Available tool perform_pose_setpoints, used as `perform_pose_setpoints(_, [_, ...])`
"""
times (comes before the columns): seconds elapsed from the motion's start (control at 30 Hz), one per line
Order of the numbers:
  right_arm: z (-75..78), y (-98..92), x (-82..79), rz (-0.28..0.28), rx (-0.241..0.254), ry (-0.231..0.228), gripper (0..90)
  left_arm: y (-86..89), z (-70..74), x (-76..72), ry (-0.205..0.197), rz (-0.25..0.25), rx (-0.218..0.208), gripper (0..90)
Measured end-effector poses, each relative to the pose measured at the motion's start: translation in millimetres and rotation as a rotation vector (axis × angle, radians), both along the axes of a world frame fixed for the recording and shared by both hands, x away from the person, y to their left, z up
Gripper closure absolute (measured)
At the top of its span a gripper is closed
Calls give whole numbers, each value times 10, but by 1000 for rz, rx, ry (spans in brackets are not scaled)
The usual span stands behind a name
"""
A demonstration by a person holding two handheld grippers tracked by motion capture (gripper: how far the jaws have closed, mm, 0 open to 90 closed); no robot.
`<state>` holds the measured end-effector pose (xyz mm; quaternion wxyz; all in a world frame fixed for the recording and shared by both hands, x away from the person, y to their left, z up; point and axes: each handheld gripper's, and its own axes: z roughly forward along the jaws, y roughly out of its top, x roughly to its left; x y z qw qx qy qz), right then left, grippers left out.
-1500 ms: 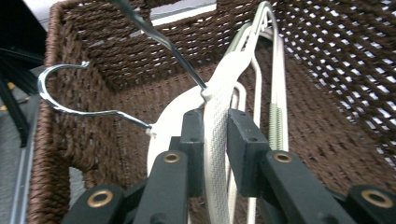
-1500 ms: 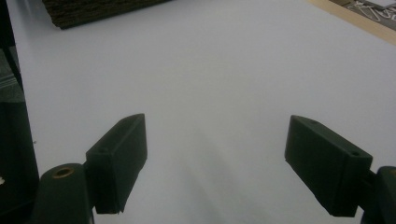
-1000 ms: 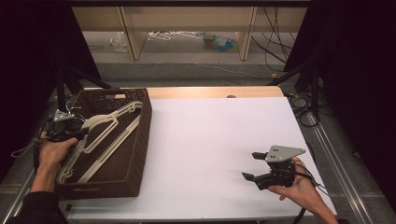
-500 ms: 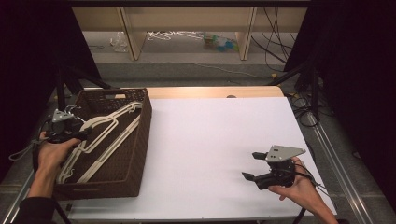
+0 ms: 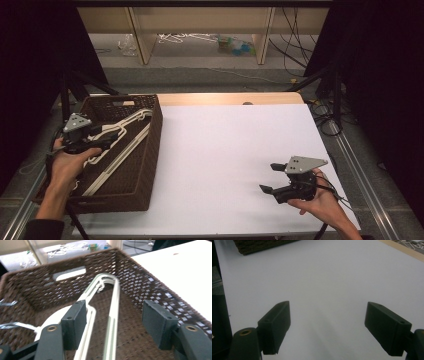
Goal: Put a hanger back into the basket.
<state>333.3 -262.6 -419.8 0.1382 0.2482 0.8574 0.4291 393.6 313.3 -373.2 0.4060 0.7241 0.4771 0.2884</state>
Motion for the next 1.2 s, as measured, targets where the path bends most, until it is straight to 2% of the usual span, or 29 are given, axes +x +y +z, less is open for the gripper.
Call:
perform_pose_setpoints(0.17, [-3, -4, -3, -4, 5, -1, 218, -193, 44, -49, -40, -39, -43, 337])
perform_pose_setpoints(0.47, [-4, -11, -7, -10, 11, -5, 216, -571, 101, -192, -122, -145, -67, 299])
perform_pose_setpoints(0.57, [-6, -12, -8, -12, 14, -6, 215, -692, 120, -232, -144, -177, -103, 291])
perform_pose_setpoints(0.6, [-6, -13, -9, -12, 16, -4, 215, -735, 127, -249, -149, -184, -107, 290])
perform_pose_setpoints(0.63, [-7, -14, -8, -13, 18, -7, 215, -766, 138, -255, -160, -208, -91, 284])
perform_pose_setpoints(0.67, [-7, -16, -8, -14, 19, -7, 214, -813, 141, -275, -156, -213, -103, 282])
perform_pose_setpoints(0.87, [-2, -22, -16, -20, 26, -6, 210, -1006, 146, -328, -177, -269, -95, 267])
perform_pose_setpoints(0.93, [0, -24, -16, -24, 27, -9, 208, -1069, 139, -349, -177, -285, -114, 261])
perform_pose_setpoints(1.0, [-2, -26, -14, -21, 32, -9, 205, -1110, 136, -366, -178, -289, -129, 256])
perform_pose_setpoints(1.2, [-13, -28, -10, -25, 35, -11, 199, -1229, 124, -402, -188, -309, -136, 232])
